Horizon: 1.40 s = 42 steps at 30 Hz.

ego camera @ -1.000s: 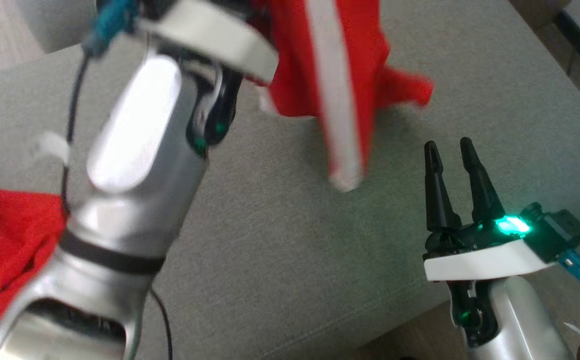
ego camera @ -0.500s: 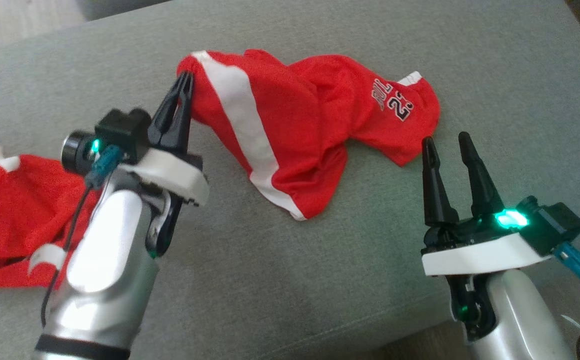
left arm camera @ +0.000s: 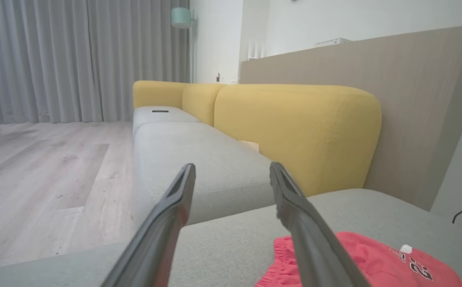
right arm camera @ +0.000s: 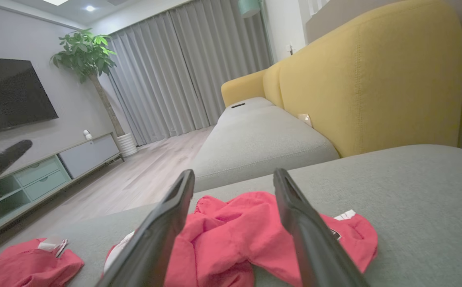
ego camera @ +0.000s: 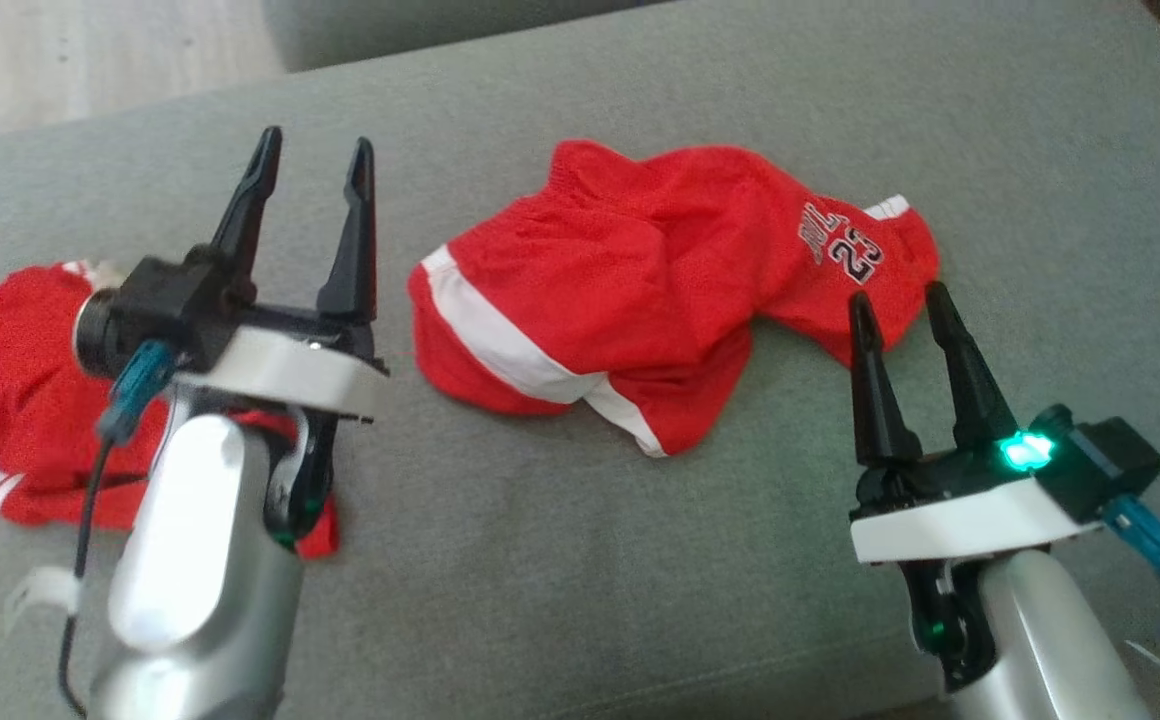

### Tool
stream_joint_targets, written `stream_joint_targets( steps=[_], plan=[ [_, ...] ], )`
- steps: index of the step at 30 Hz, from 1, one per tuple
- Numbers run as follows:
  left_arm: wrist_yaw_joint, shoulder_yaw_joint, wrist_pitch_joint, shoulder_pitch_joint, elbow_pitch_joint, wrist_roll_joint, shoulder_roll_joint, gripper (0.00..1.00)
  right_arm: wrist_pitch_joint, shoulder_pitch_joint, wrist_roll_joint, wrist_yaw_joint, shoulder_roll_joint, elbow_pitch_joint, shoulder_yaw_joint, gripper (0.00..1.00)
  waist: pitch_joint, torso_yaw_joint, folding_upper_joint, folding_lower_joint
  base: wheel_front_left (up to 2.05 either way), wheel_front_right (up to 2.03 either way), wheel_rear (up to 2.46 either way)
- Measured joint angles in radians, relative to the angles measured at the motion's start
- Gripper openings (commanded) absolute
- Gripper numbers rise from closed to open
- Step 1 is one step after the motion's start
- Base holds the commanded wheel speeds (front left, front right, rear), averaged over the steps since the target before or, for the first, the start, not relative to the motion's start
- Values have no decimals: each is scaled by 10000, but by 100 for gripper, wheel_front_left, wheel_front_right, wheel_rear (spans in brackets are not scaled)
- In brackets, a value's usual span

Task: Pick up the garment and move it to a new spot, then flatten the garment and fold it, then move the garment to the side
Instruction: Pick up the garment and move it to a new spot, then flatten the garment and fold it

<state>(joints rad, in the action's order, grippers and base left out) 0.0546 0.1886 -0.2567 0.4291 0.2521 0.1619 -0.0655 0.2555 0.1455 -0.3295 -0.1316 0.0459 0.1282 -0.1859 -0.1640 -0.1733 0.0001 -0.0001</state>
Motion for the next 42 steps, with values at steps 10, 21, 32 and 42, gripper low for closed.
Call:
stream_joint_targets(
  steps=[10,21,32,42],
  plan=[
    [341,-324,-2,-2479,-1634,-648,75,100,0,-789,426,0,-2,23,349,100,686,798,0,0,0,0,0],
    [-33,-368,0,-4012,-2121,-489,128,100,0,-1357,581,2,-4,121,535,100,1088,1019,0,0,0,0,0],
    [-194,-44,0,-3998,-2134,-276,150,100,-2,-1379,761,0,-4,757,-8,100,1085,1279,0,1,0,0,0],
    [-207,272,0,-3995,-1983,-132,151,100,-2,-1113,1112,0,-4,3173,-1028,100,994,1872,0,1,0,0,0]
  ],
)
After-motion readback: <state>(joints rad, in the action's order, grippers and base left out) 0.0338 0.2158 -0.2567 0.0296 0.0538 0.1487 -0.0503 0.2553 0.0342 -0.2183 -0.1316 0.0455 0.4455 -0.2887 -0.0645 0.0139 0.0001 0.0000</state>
